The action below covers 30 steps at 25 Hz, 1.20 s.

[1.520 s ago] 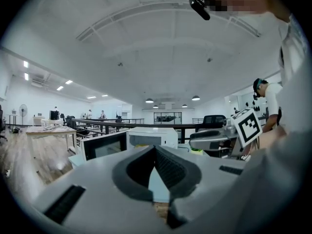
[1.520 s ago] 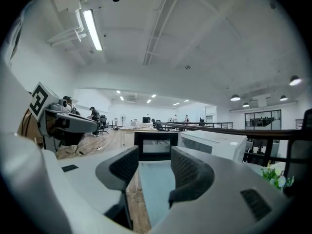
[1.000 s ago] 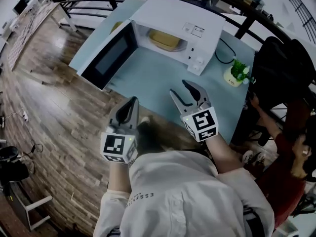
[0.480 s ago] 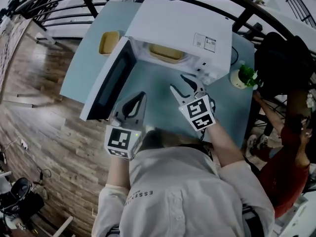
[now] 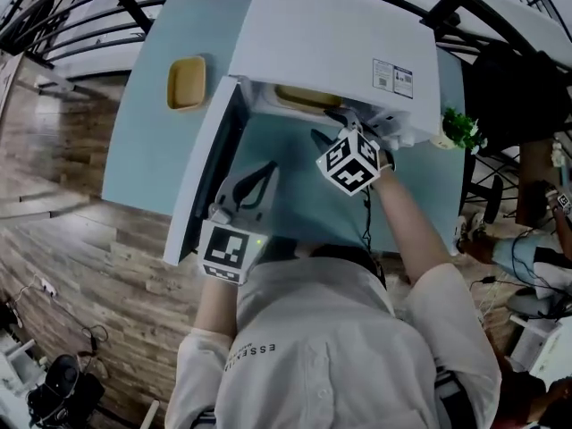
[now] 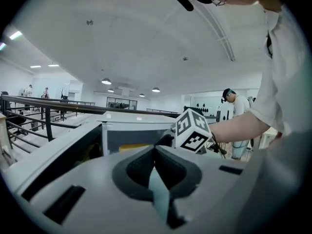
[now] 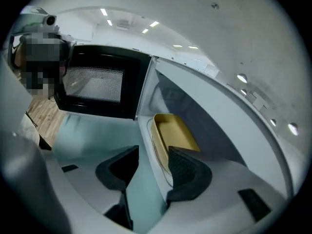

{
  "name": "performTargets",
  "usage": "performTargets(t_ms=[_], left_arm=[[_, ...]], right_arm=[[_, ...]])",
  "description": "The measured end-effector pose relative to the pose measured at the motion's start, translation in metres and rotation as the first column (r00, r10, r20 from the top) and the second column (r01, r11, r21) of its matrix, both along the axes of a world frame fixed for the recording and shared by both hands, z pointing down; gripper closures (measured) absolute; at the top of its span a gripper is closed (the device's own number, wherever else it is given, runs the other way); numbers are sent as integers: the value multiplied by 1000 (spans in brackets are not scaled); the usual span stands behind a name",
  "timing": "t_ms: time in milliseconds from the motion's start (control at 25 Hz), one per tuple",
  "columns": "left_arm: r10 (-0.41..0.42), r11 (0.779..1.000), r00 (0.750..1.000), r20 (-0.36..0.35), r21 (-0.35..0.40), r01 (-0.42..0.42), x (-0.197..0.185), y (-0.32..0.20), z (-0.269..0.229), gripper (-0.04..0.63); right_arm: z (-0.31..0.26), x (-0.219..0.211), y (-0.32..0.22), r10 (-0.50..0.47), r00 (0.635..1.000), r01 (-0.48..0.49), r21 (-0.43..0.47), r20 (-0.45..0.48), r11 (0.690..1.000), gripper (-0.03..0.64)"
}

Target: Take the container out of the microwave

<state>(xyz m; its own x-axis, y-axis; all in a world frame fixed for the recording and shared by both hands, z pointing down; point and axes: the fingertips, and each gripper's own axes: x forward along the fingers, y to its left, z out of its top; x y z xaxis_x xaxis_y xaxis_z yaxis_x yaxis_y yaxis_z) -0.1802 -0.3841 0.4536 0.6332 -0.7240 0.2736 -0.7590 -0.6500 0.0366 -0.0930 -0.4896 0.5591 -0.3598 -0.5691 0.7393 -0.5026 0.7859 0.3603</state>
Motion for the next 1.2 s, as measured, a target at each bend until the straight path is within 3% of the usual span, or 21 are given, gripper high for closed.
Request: performTargets(t_ms=[320, 480, 680, 1080, 1200], left_arm=[[62, 998, 998, 2, 7, -62, -4, -18, 9, 594], [88, 996, 996, 13, 16, -88, 0, -22, 10, 594], [90, 996, 996, 20, 22, -90, -3, -26, 8, 594], [83, 996, 996, -28, -28, -83, -1, -24, 4, 594], [93, 996, 996, -9, 6, -93, -2, -24, 4, 594]], right_arm=[[36, -6, -36, -48, 988, 41, -45, -148, 998, 419], [48, -5, -44, -58, 982, 49, -57, -179, 997, 424], [58, -2, -51, -89, 962, 76, -63, -258, 995, 532], [54, 3, -52, -91, 963, 72, -81, -252, 994, 581], [50, 2, -44, -88, 970, 69, -88, -225, 994, 581]])
